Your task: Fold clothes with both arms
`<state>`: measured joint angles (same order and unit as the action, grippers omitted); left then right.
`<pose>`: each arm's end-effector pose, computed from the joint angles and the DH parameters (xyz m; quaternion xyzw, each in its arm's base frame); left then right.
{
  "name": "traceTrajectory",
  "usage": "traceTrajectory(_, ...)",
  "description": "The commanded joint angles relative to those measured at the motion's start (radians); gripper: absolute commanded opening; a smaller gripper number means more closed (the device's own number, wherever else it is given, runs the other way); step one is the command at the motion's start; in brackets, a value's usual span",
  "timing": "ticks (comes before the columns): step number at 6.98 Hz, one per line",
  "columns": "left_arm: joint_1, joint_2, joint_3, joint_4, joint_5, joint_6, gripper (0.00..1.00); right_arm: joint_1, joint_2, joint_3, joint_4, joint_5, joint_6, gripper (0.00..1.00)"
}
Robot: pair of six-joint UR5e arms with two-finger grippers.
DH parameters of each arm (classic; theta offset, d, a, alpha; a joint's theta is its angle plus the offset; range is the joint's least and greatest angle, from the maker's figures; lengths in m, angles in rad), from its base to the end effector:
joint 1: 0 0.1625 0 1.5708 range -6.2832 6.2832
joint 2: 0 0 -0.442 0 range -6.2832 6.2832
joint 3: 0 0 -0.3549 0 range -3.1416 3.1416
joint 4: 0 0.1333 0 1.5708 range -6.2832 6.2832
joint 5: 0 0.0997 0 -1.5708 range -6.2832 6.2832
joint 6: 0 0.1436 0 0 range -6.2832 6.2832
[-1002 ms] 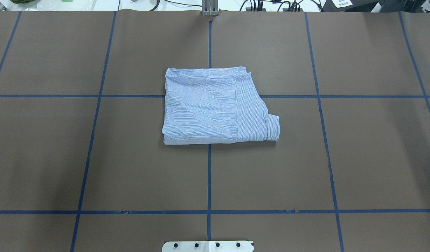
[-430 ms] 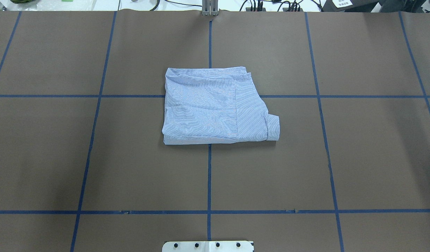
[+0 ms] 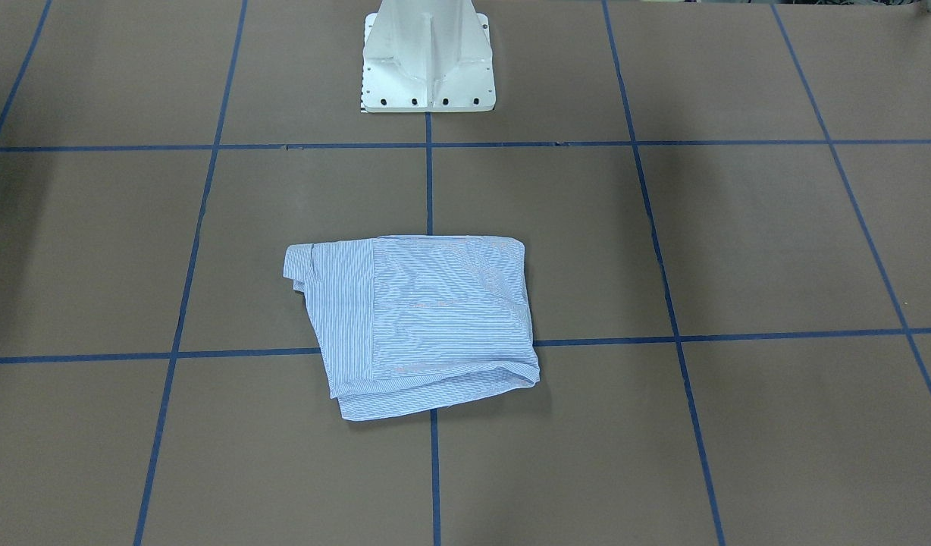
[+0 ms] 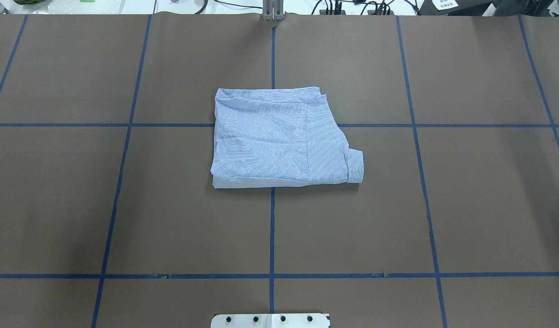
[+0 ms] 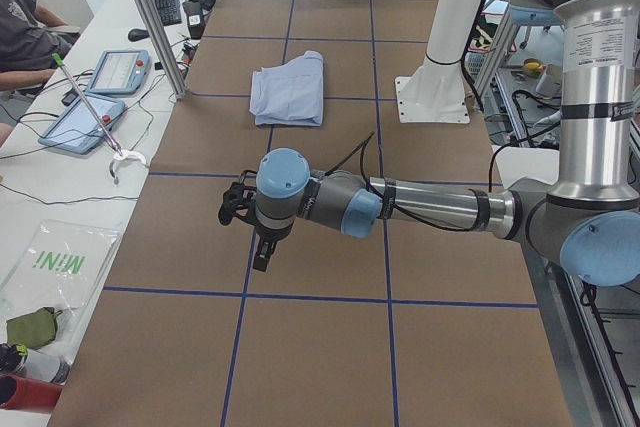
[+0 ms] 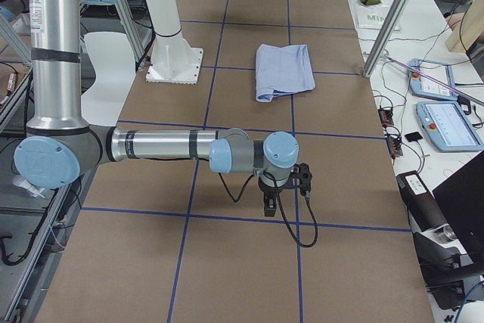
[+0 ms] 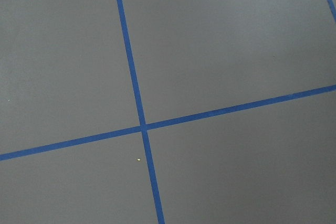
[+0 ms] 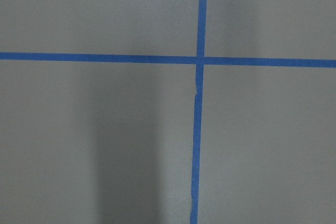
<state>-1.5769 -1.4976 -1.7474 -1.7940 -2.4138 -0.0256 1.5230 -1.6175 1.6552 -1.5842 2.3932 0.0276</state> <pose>-0.0288 -0.4456 0.6252 0.1444 0.4051 0.0522 0.9013 0.0072 -0.4369 0.6859 -0.0039 -0.3998 -0.0141 0.9165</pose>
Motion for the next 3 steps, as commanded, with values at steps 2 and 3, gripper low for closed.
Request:
traceTrajectory(2,0.0,-0.001,-0.001,-0.001,-0.001,0.001,1.0,-0.001,0.005,-0.005,0.0,0.0,0.0,1.0)
traceTrajectory(3,0.0,-0.001,-0.003,-0.001,-0.002,0.001,1.0,-0.001,0.007,-0.006,0.0,0.0,0.0,1.0)
